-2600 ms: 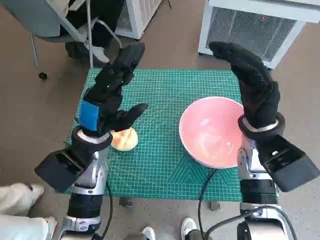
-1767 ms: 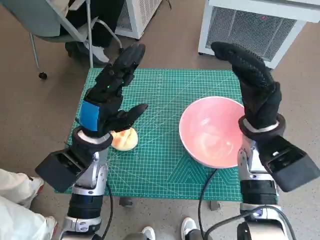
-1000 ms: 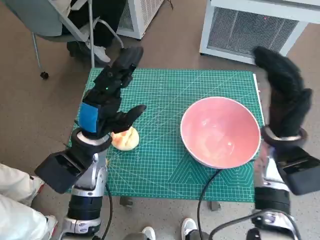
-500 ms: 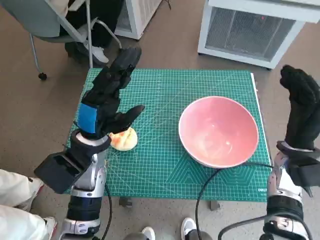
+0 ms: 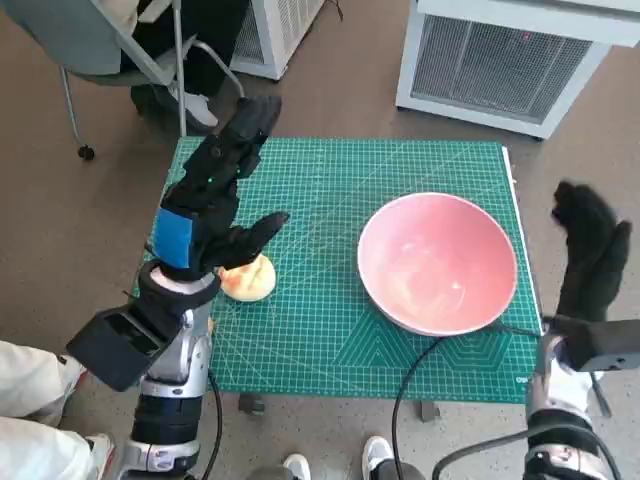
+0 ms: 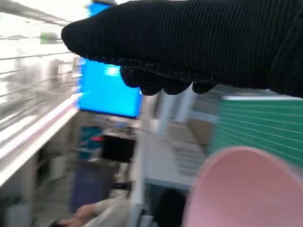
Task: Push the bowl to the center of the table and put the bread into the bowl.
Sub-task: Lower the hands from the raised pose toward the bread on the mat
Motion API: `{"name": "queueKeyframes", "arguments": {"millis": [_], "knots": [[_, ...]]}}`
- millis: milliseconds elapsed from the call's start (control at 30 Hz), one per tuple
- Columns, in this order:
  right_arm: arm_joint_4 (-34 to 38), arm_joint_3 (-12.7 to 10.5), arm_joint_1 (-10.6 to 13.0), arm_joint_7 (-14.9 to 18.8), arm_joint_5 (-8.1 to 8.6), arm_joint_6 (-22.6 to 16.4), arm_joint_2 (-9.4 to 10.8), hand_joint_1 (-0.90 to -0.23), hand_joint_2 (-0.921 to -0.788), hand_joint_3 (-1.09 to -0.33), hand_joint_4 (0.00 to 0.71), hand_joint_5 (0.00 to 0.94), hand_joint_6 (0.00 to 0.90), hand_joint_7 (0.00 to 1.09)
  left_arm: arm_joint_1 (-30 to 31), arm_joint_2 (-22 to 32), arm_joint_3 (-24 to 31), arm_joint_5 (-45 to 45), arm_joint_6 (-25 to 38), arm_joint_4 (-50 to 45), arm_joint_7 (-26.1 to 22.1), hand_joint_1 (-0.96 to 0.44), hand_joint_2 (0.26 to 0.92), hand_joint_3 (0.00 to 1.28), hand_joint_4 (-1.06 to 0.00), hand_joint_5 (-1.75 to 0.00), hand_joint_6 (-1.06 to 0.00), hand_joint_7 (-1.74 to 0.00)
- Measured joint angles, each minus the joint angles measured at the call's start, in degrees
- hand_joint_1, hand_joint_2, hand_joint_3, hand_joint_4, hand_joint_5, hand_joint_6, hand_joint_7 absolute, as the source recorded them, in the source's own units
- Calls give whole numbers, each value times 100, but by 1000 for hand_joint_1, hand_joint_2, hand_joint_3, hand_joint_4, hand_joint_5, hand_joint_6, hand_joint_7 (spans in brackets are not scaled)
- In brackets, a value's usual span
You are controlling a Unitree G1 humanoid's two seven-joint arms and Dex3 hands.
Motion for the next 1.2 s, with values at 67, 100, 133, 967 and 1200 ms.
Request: {"name": "queueKeyframes", "arguments": {"millis": [67, 100, 133, 967, 1200], "knots": [[154, -16, -29, 3, 31, 65, 70, -456, -921, -932, 203, 2, -1, 561, 1, 8, 1, 6, 17, 0, 1, -493, 921, 225, -343, -1, -469, -10], [207, -25, -49, 7, 67, 98, 111, -466, -921, -918, 211, 6, -1, 578, 1, 13, 2, 10, 20, 0, 1, -492, 921, 225, -343, -1, -469, -10], [277, -48, -79, 34, 117, 132, 154, -473, -921, -909, 217, 9, -1, 590, 1, 18, 3, 15, 21, 0, 1, -492, 921, 225, -343, 0, -470, -10], [1184, -560, -1091, 522, 673, 1122, 685, -554, -921, -809, 251, 10, 91, 575, 122, 150, 35, 28, 73, -108, 99, -491, 921, 225, -350, -3, -473, -9], [1243, -800, -1357, 715, 895, 1232, 893, -559, -921, -793, 263, 14, 109, 581, 225, 151, 41, 44, 81, -251, 172, -506, 921, 226, -354, -4, -472, -8]]}}
